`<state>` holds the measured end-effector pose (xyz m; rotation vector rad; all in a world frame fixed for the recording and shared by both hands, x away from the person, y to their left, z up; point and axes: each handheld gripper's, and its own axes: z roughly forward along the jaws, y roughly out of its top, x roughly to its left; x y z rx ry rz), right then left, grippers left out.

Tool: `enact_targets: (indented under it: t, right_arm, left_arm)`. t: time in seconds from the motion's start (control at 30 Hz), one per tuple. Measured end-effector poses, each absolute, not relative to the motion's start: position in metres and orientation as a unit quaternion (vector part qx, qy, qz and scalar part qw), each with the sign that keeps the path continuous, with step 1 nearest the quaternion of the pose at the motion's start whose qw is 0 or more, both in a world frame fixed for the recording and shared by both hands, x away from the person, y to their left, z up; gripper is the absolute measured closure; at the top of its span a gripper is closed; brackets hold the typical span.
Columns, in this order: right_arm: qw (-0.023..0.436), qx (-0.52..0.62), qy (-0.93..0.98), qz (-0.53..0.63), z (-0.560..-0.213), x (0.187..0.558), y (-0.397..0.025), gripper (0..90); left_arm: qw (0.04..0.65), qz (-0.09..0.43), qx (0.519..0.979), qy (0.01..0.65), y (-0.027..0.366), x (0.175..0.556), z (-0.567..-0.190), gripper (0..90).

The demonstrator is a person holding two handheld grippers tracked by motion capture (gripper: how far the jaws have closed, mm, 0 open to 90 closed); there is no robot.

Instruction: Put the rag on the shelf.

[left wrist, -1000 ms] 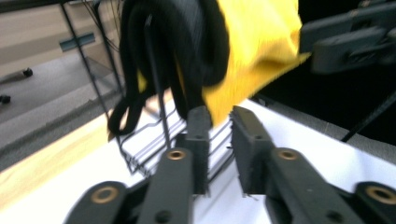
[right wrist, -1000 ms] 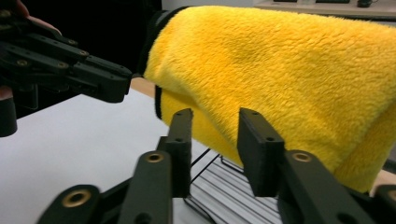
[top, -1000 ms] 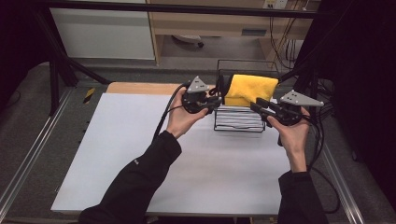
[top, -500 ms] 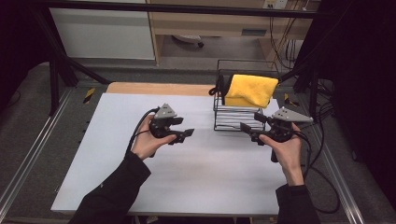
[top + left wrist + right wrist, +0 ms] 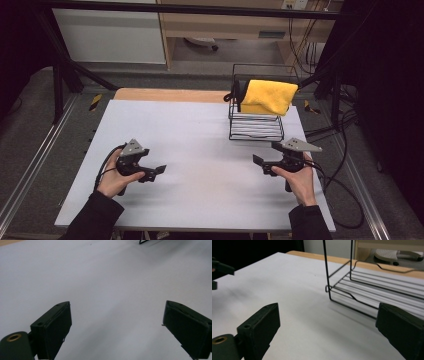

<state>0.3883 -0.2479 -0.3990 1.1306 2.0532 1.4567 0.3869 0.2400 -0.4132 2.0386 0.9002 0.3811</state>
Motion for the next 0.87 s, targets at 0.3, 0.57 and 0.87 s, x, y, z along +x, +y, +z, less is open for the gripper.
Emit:
enact_targets:
  t: [0.3,0.57,0.87]
  right_arm:
    - [0.178,0.407,0.742,0.502,-0.428,0.376,-0.262,4.3]
    - [0.164,0.422,0.747,0.488,-0.451,0.363,-0.276,4.4]
    - [0.159,0.411,0.757,0.482,-0.452,0.361,-0.277,3.5]
  left_arm:
    - [0.419,0.156,0.812,0.376,0.276,0.372,-0.432,6.6]
    - [0.414,0.162,0.81,0.382,0.292,0.363,-0.445,6.6]
    - [0.414,0.169,0.803,0.393,0.303,0.359,-0.45,6.6]
